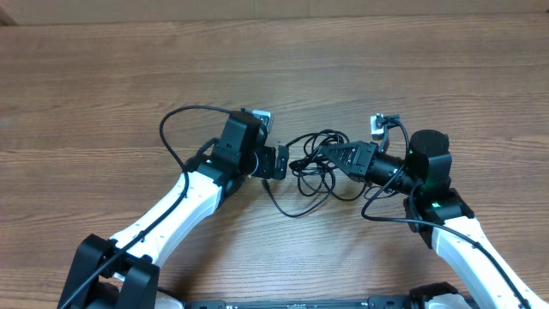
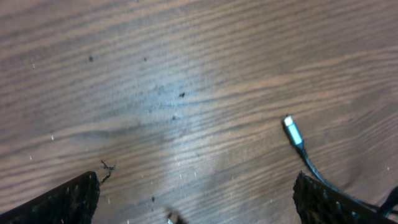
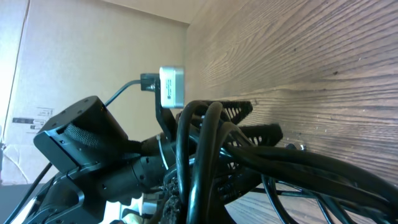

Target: Untangle cables

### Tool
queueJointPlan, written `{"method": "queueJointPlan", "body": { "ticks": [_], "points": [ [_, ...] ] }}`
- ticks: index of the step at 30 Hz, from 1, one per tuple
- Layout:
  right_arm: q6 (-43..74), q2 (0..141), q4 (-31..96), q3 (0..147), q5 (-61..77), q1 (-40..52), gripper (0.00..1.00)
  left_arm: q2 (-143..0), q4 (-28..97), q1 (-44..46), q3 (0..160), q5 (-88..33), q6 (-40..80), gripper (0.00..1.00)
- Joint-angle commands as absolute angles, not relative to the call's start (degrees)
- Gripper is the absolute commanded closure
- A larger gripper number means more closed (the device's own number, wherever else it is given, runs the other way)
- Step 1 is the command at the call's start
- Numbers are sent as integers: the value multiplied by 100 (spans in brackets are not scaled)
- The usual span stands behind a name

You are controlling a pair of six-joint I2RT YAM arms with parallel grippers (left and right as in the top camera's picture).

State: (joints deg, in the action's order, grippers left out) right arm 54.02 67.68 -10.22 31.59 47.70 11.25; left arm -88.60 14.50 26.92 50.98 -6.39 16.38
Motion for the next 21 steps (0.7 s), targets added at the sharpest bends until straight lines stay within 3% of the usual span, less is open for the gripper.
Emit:
{"method": "queueJointPlan", "body": {
  "ticks": [1,13,21],
  "points": [
    [5400,6753,-1041,3223,4947,1120,96,-8722,1339,2703,5194,-355,1673,0],
    [5400,6753,-1041,3223,5113,1118,96,-8722,1341,2692,5194,333,1673,1],
    [5400,6753,-1044,3223,5111,1118,96,-8722,1584,2692,5194,-1103,1009,0]
  ]
}}
